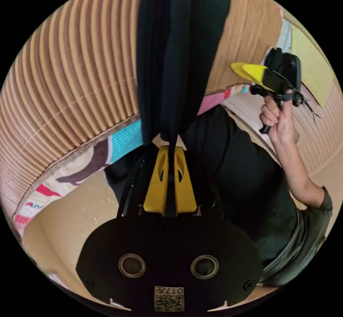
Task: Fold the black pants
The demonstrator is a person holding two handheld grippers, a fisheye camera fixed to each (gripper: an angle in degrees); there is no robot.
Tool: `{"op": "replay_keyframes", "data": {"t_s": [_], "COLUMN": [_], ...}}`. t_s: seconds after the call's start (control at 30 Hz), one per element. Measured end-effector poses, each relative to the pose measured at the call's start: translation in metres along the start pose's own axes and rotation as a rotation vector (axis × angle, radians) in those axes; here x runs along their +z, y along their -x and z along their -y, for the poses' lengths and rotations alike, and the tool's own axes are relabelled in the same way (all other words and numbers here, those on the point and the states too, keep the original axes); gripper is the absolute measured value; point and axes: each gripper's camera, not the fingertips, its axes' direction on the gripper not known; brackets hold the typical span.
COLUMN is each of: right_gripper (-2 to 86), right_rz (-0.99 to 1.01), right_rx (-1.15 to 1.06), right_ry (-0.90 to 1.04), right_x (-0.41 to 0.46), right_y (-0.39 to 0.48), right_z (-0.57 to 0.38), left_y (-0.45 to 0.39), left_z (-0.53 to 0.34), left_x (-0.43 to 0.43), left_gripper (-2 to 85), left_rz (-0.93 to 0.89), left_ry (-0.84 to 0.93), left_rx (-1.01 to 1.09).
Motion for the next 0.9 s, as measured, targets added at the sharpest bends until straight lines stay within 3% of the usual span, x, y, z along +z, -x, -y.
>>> {"op": "replay_keyframes", "data": {"t_s": [0.4,0.5,0.57,0.63,0.8,0.9], "right_gripper": [4.9,2.1,1.5,1.4,2.9,5.4], "right_rz": [-0.047,0.018,-0.060,-0.155,-0.080,-0.138], "right_rx": [-0.016,-0.047,-0.050,-0.050,-0.030,-0.036], "right_ry": [0.112,0.186,0.214,0.225,0.015,-0.035], "right_x": [0.049,0.069,0.073,0.074,0.043,0.040], "right_y": [0.029,0.041,0.053,0.061,0.071,0.082], "right_z": [0.003,0.001,-0.008,-0.020,-0.037,-0.024], "left_y": [0.038,0.039,0.037,0.034,0.030,0.028], "left_z": [-0.041,-0.052,-0.061,-0.075,-0.091,-0.086], "left_x": [-0.001,0.006,0.005,-0.005,-0.041,-0.053], "left_gripper": [-0.9,-1.0,-0.9,-0.8,2.1,5.0], "left_rz": [-0.261,-0.260,-0.256,-0.275,-0.197,-0.149], "left_ry": [0.007,0.023,0.005,-0.089,-0.359,-0.442], "left_rx": [-0.025,0.011,0.050,0.098,0.078,0.034]}}
